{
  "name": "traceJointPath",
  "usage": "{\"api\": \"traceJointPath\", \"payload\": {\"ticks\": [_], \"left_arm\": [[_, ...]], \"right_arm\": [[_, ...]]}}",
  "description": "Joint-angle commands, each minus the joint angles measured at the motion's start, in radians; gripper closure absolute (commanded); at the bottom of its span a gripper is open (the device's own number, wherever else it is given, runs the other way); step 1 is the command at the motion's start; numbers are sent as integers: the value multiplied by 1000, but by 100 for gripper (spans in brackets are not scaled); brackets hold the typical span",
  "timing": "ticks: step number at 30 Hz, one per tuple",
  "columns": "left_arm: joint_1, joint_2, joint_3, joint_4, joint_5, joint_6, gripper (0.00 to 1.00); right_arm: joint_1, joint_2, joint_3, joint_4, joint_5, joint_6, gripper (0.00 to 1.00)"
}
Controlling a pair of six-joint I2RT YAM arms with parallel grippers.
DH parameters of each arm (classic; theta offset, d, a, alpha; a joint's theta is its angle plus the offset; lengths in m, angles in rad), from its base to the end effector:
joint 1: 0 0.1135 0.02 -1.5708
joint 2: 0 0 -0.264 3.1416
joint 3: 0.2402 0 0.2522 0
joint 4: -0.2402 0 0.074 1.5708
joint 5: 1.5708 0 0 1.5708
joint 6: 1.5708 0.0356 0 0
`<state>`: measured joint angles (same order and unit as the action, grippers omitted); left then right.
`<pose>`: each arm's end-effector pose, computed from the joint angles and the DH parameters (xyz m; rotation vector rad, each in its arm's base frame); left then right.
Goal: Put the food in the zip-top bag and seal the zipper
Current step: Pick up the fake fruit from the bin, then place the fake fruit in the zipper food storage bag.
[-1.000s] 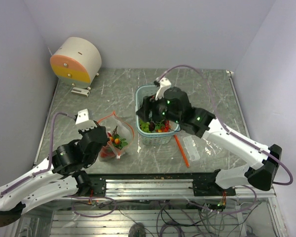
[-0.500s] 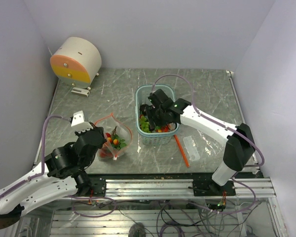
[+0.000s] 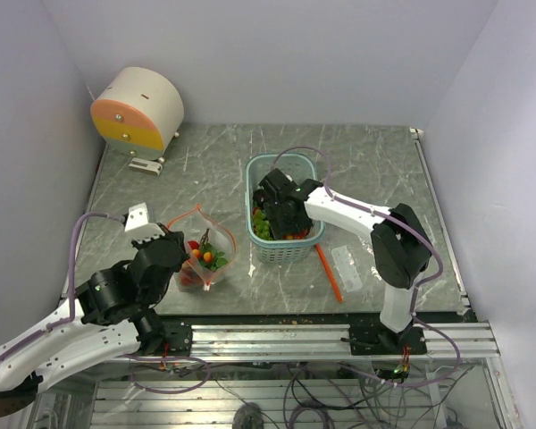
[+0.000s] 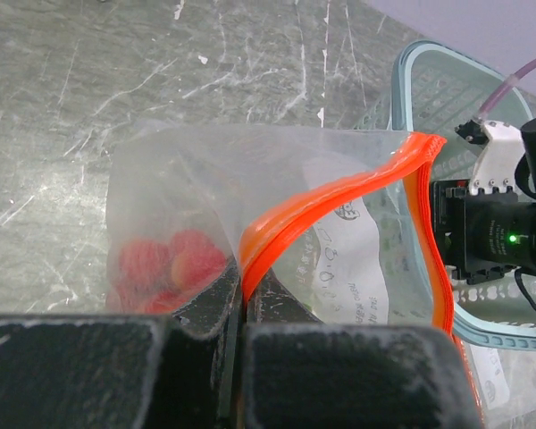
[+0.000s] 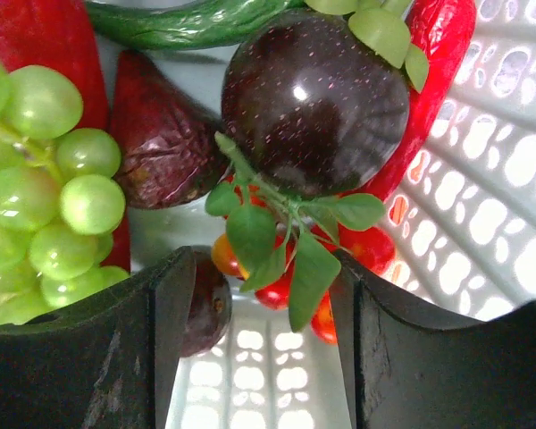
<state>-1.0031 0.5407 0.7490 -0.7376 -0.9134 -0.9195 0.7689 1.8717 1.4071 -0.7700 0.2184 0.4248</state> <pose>0.0794 -0.0722 0.3104 -0.4383 1.8479 -0.3455 0.2785 0.2587 0.2069 -0.4192 2.7108 0.0129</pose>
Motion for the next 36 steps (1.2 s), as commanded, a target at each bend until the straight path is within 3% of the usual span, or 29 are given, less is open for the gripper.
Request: {"api": "traceJointPath", "payload": {"ticks": [1,6,9,15,24,36], "left_arm": [[2,-29,10,-12,-36,8,93],[1,-35,9,-23,-39,5,93],[3,-33,13,-29,-39,4,93],[1,-27,18,-26,-35,7,93],[2,-9,23,-12,-36,21,93],[2,26,15,7,-26,19,93]], "right_arm": [[-23,32,2,30,29,-7,40],[-26,75,-18,61,67,-3,42],[-26,73,-35,89,84,-4,68],[-25,-11,-23,77,105,5,100],[-24,-310,1,142,-89,-59,100],[-26,-478,20,244,-233,-105,100]]}}
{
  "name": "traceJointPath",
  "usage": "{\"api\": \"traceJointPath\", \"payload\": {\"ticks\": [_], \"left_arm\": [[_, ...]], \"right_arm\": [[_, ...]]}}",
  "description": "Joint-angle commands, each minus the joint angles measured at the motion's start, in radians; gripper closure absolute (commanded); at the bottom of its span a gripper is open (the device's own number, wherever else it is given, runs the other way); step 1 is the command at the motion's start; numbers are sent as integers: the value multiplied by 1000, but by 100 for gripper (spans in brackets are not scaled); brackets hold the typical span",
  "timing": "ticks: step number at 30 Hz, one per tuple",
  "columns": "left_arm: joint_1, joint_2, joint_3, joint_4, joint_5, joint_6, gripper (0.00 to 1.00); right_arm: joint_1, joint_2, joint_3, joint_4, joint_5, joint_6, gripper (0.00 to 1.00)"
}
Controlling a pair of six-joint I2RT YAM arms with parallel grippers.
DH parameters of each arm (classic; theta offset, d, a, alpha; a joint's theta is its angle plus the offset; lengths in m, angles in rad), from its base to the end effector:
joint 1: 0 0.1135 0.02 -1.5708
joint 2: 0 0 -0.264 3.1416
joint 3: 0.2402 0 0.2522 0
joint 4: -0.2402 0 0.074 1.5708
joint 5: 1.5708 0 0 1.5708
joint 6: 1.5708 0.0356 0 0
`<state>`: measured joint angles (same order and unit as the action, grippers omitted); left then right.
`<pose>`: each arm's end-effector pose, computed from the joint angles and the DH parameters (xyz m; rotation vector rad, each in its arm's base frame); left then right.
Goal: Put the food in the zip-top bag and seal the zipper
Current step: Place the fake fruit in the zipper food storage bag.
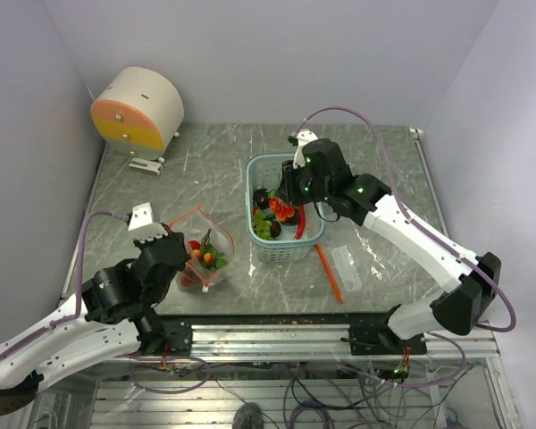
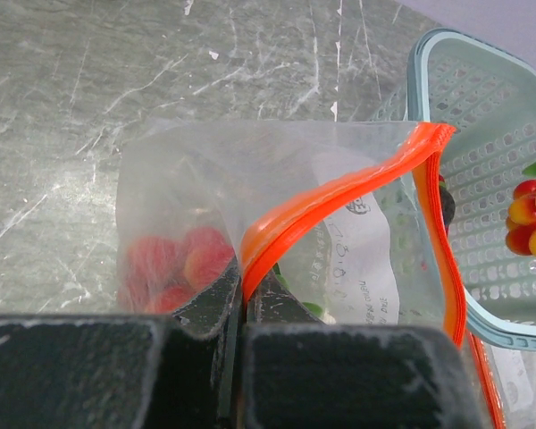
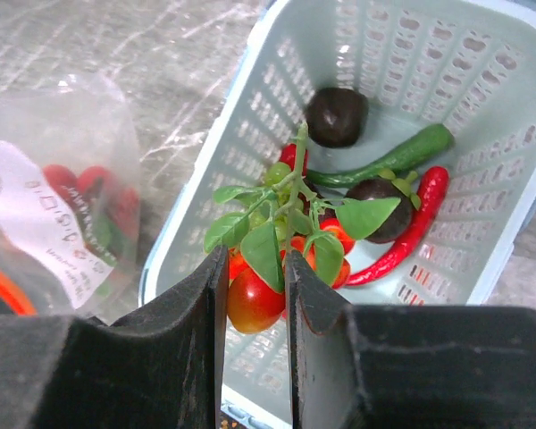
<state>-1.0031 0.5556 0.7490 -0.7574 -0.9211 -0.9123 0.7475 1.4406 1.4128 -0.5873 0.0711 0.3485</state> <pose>0.0805 -0.0736 0.3076 -0.4196 1.8651 -0.3042 0.2376 0.2168 0.3652 -0.4027 2.1997 0.5354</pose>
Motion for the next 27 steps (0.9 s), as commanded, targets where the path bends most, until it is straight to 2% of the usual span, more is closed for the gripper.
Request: {"api": "traceJointPath", "payload": {"ticks": [1,10,15,22,27], "left_arm": [[3,13,14,29,-17,12,93],[2,54,8,93,6,29,93],[2,87,17,141,20,49,93],[2,124,58,194,42,78,93],[2,135,66,199,50,80,93]], "right_arm": [[-5,-54,17,69,-115,-29,100],[1,-146,-21,257,-489,-1,100],[24,-187,-62,398,-625,49,100],[142,-181,-172,618,-652,125,100],[228,-124,-201,715,-605,158,100]]}}
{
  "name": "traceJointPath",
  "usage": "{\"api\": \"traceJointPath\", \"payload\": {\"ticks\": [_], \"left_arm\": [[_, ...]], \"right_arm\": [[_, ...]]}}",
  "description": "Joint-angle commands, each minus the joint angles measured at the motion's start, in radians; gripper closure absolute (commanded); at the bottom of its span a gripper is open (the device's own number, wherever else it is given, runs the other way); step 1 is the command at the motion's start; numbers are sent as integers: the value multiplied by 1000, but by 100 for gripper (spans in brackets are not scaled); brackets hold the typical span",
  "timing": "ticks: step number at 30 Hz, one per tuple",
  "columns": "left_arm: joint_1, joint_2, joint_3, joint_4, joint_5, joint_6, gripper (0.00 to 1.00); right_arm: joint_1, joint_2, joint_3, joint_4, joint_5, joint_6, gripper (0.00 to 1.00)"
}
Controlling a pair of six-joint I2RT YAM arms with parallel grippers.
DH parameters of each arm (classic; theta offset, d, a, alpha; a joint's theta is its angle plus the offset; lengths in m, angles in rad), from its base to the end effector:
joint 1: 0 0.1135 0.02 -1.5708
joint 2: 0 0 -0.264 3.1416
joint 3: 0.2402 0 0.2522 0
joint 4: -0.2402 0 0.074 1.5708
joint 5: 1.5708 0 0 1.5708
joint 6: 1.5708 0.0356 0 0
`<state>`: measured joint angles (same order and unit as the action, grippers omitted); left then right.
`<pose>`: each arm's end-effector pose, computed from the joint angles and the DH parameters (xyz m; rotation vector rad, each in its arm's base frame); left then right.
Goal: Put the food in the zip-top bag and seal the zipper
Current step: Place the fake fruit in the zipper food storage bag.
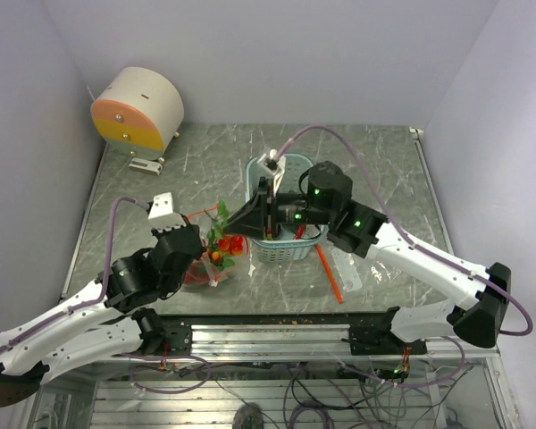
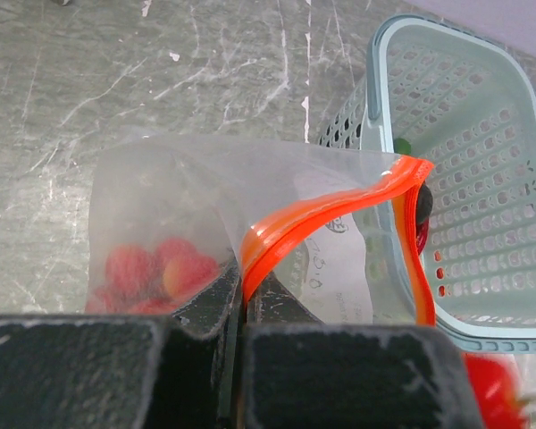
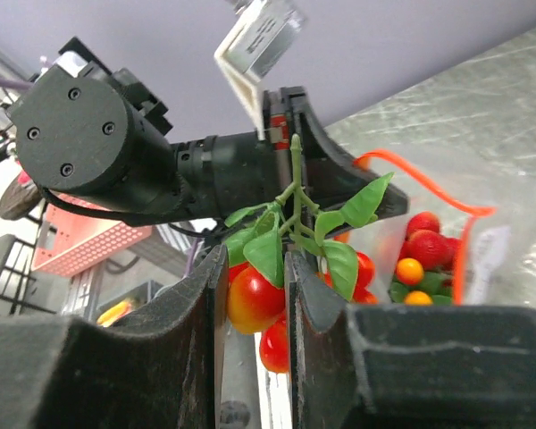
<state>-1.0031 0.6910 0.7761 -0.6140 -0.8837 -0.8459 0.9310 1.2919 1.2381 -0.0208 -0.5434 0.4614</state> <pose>0.0979 -0.1023 0.3136 -0.3539 1.8762 -0.3192 0.1639 0.2511 0.4063 -0.8742 1.6477 1.4608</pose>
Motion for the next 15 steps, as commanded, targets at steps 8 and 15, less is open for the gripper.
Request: {"api": "traceJointPath", "payload": {"ticks": [8,15], "left_arm": [[1,-46,38,5,-1,-3,93],[2,-65,41,-10,-9,-2,93]], "right_arm": [[110,44,-139,172,286,71,100],[135,125,-146,141,390,59,100]]}}
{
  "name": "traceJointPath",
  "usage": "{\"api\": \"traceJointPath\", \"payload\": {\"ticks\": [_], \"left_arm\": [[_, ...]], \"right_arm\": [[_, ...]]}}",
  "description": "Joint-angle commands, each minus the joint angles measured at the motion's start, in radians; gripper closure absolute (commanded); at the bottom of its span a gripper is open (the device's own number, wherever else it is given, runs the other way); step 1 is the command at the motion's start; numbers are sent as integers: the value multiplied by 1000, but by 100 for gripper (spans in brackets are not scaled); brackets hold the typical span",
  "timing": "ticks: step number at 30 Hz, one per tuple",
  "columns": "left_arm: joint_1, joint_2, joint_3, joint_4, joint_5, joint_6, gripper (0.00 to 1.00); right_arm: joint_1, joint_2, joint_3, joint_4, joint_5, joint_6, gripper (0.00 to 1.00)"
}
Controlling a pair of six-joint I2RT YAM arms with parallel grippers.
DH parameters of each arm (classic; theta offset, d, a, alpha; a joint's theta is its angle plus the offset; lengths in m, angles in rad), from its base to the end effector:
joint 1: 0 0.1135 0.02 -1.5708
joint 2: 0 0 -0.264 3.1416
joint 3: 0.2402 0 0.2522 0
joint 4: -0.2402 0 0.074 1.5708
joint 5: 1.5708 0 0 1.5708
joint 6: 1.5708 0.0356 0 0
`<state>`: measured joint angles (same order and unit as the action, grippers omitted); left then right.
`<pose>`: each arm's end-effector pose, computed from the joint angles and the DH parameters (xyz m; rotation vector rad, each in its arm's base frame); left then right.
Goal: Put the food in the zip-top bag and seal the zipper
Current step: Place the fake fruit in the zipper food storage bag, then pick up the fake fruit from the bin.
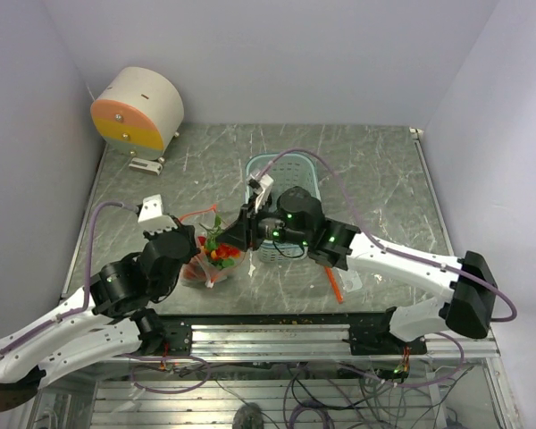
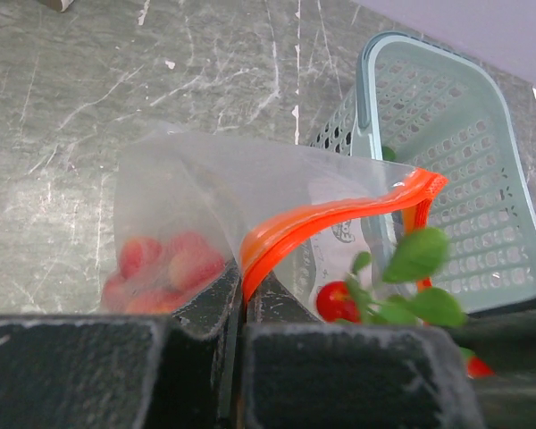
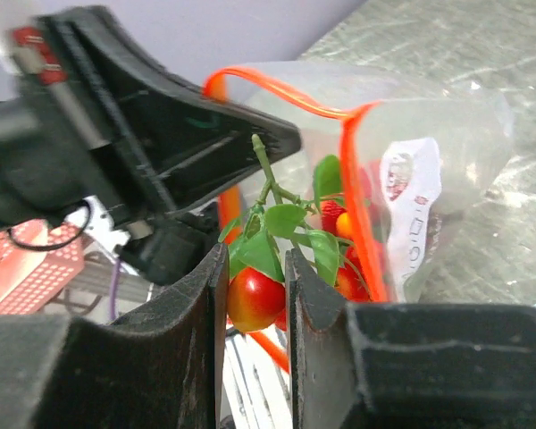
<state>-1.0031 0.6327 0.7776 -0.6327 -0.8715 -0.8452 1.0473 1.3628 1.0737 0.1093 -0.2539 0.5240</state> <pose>0.0910 -0.0920 0.3189 -0.3652 1.8579 -0.3638 0.1543 0.2852 0.3401 -0.7029 1.8244 1.3231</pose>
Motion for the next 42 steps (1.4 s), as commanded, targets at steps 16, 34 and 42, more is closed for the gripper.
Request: {"api": "traceJointPath", "payload": {"ticks": [16,34,42], "left_arm": [[3,-4,20,-9,-32,-9,93],[2,48,59,-54,2,-6,93],[2,24,32,-65,8,-47,93]], "right_arm": [[78,63,160,-243,360,-133,9],[-234,123,182,-574,443,-38,23],[-260,218,200,-566,279,-80,27]]}}
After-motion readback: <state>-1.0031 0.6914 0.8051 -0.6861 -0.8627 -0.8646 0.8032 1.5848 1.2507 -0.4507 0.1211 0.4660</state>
